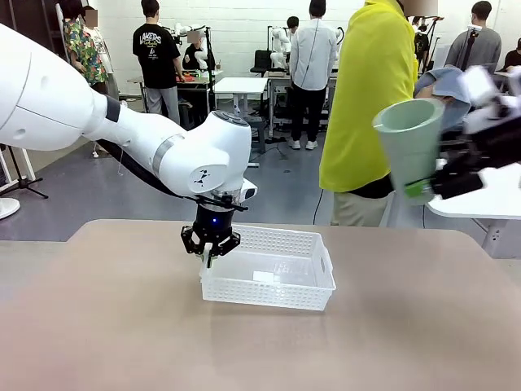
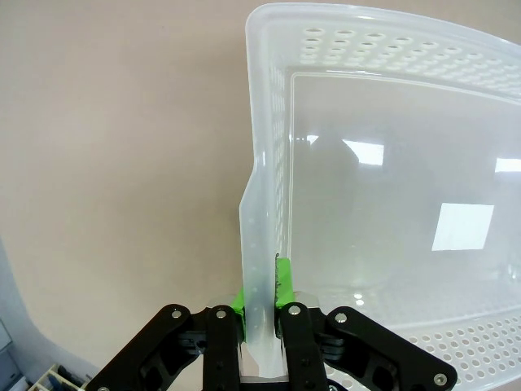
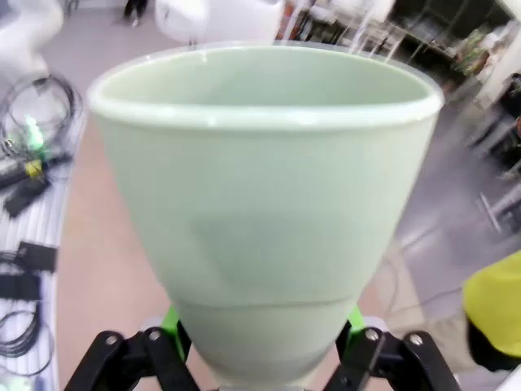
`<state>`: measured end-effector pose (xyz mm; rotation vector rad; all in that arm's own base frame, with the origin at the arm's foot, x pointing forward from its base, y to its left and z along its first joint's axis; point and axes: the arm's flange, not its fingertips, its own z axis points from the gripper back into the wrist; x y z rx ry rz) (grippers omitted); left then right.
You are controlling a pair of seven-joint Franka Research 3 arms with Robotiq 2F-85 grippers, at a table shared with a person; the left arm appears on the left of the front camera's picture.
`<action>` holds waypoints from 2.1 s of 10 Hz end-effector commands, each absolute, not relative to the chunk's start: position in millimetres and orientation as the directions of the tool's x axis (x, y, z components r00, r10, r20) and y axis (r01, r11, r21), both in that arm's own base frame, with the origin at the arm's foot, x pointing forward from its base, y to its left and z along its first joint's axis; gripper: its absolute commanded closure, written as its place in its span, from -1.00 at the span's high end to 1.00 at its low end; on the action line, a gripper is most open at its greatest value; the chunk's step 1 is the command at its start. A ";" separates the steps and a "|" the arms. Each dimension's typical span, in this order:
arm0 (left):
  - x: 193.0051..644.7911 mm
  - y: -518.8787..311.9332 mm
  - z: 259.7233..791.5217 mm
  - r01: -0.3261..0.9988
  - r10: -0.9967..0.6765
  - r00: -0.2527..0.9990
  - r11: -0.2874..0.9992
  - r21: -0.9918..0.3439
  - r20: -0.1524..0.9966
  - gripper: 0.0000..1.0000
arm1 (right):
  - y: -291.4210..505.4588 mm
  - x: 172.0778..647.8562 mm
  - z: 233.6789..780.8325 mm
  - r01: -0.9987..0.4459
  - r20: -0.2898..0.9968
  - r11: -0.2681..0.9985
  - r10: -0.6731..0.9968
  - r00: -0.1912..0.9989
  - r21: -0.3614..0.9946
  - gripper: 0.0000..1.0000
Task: Clean and organize the cups into the basket.
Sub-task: Pick up the Organizing basket and move it to the center of the table, then pick up the Reusable plastic cup from the right side of the table and place it inside the Organizing basket.
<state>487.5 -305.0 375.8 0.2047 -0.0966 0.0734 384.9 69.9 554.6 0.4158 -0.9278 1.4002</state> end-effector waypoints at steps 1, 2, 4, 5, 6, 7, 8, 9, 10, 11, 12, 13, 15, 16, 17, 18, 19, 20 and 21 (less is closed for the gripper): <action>486.9 -304.9 374.3 -0.079 0.059 0.993 0.976 0.203 0.102 -1.00 | 113.3 427.7 554.1 -0.980 0.577 0.135 0.817 0.025 -0.148 0.60; 486.9 -304.9 374.3 -0.079 0.059 0.993 0.976 0.203 0.102 -1.00 | 130.1 445.6 538.0 -0.983 0.452 0.145 0.888 0.082 -0.108 0.60; 486.9 -304.9 374.3 -0.079 0.059 0.993 0.976 0.203 0.102 -1.00 | 163.9 467.1 501.1 -0.989 0.216 0.128 0.970 0.109 -0.077 0.60; 486.9 -304.9 374.3 -0.079 0.059 0.993 0.976 0.203 0.102 -1.00 | 183.5 472.4 485.7 -0.990 0.142 0.112 0.985 0.099 -0.087 0.60; 486.9 -304.9 374.3 -0.079 0.059 0.993 0.976 0.203 0.102 -1.00 | 199.4 470.5 473.4 -0.992 0.106 0.086 0.991 0.077 -0.092 0.60; 486.9 -304.9 374.3 -0.079 0.059 0.993 0.976 0.203 0.102 -1.00 | 210.3 466.0 464.2 -0.994 0.088 0.059 0.995 0.051 -0.095 0.60; 486.9 -304.9 374.3 -0.079 0.059 0.993 0.976 0.203 0.102 -1.00 | 209.4 462.6 462.8 -0.994 0.121 0.042 0.992 0.029 -0.101 0.60; 486.9 -304.9 374.3 -0.079 0.059 0.993 0.976 0.203 0.102 -1.00 | 199.1 464.9 452.6 -0.992 0.095 0.076 0.993 0.066 -0.104 0.60; 486.9 -304.9 374.3 -0.079 0.059 0.993 0.976 0.203 0.102 -1.00 | 199.1 464.9 452.6 -0.992 0.095 0.076 0.993 0.066 -0.104 0.60; 486.9 -304.9 374.3 -0.079 0.059 0.993 0.976 0.203 0.102 -1.00 | 199.1 464.9 452.6 -0.992 0.095 0.076 0.993 0.066 -0.104 0.60; 486.9 -304.9 374.3 -0.079 0.059 0.993 0.976 0.203 0.102 -1.00 | 199.1 464.9 452.6 -0.992 0.095 0.076 0.993 0.066 -0.104 0.60; 486.9 -304.9 374.3 -0.079 0.059 0.993 0.976 0.203 0.102 -1.00 | 199.1 464.9 452.6 -0.992 0.095 0.076 0.993 0.066 -0.104 0.60; 486.9 -304.9 374.3 -0.079 0.059 0.993 0.976 0.203 0.102 -1.00 | 195.7 468.1 452.4 -0.992 0.106 0.082 0.992 0.071 -0.098 0.61; 486.9 -304.9 374.3 -0.079 0.059 0.993 0.976 0.203 0.102 -1.00 | 223.6 467.0 446.5 -0.995 0.012 0.020 1.000 0.019 -0.094 0.61; 486.9 -304.9 374.3 -0.079 0.059 0.993 0.976 0.203 0.102 -1.00 | 246.3 466.8 440.6 -0.995 -0.061 -0.030 0.998 -0.025 -0.091 0.61; 486.9 -304.9 374.3 -0.079 0.059 0.993 0.976 0.203 0.102 -1.00 | 265.9 468.0 435.1 -0.995 -0.070 -0.074 0.995 -0.070 -0.063 0.61; 486.9 -304.9 374.3 -0.079 0.059 0.993 0.976 0.203 0.102 -1.00 | 279.6 470.4 430.6 -0.994 -0.071 -0.093 0.993 -0.090 -0.052 0.61; 486.9 -304.9 374.3 -0.079 0.059 0.993 0.976 0.203 0.102 -1.00 | 289.2 473.9 427.5 -0.993 -0.062 -0.110 0.992 -0.107 -0.049 0.61; 486.9 -304.9 374.3 -0.079 0.059 0.993 0.976 0.203 0.102 -1.00 | 296.9 478.2 423.6 -0.992 -0.047 -0.124 0.991 -0.122 -0.037 0.61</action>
